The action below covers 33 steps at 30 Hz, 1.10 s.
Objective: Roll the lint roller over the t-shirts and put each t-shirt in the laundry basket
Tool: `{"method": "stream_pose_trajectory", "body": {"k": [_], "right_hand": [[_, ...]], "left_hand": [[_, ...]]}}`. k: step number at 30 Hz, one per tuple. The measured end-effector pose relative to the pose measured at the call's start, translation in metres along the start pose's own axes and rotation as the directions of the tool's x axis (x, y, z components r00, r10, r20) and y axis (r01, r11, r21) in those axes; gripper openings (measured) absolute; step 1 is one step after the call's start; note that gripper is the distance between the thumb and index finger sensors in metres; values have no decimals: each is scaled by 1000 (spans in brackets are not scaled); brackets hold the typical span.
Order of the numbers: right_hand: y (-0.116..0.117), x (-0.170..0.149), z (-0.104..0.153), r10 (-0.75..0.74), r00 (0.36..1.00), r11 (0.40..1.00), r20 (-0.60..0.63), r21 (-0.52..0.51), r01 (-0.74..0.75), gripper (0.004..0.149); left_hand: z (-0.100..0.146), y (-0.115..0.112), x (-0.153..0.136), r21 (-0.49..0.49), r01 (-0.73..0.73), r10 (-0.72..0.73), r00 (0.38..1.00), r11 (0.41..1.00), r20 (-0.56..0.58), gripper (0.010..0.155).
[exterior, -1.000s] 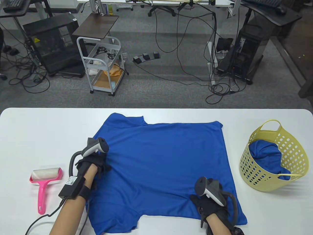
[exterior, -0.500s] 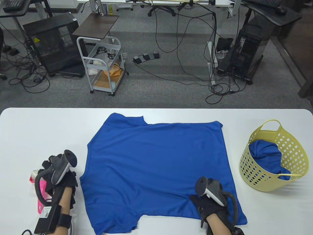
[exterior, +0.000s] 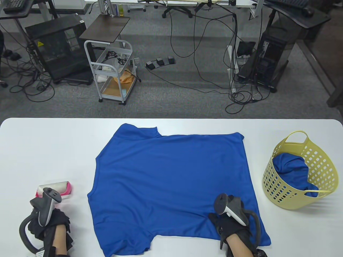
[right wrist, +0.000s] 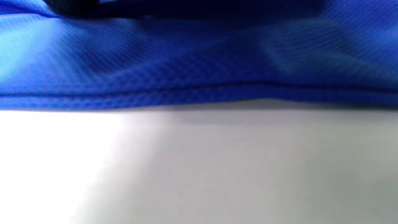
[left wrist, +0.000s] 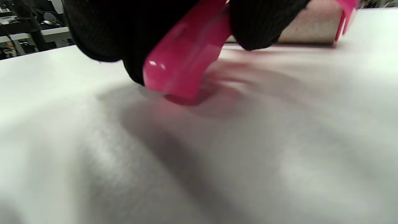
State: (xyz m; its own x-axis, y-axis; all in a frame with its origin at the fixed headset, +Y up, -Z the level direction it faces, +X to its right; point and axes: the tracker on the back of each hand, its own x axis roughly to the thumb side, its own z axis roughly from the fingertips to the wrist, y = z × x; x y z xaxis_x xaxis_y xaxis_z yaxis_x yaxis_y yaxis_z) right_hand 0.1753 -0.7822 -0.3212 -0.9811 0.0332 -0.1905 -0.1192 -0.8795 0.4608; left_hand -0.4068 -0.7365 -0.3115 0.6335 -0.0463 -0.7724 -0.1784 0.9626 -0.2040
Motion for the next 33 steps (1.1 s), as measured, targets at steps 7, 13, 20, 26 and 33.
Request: {"method": "stream_pose_trajectory", "body": {"k": [7,13,20,26,33], "right_hand": [[0,0,0,1,1000,1000,2,5,-1,74],[0,0,0,-1,1000,1000,4,2,0,74],[1,-1,0,-10,1000,1000,7,7,10,74],[2,-1,0,-18,1000,1000,11,2,18,74],[2,-2,0,-17,1000,1000,13,4,17,74]], "left_hand": [[53,40,34,96,-244,188,899,965,396,67],[132,42,73,88,12,-52,878,996,475,60],[135,32,118,133,171,-214,858,976,468,57],[83,50,191,91,178,-200,885,980,421,60],[25,45,247,-41,84,-60,909,996,413,64]]}}
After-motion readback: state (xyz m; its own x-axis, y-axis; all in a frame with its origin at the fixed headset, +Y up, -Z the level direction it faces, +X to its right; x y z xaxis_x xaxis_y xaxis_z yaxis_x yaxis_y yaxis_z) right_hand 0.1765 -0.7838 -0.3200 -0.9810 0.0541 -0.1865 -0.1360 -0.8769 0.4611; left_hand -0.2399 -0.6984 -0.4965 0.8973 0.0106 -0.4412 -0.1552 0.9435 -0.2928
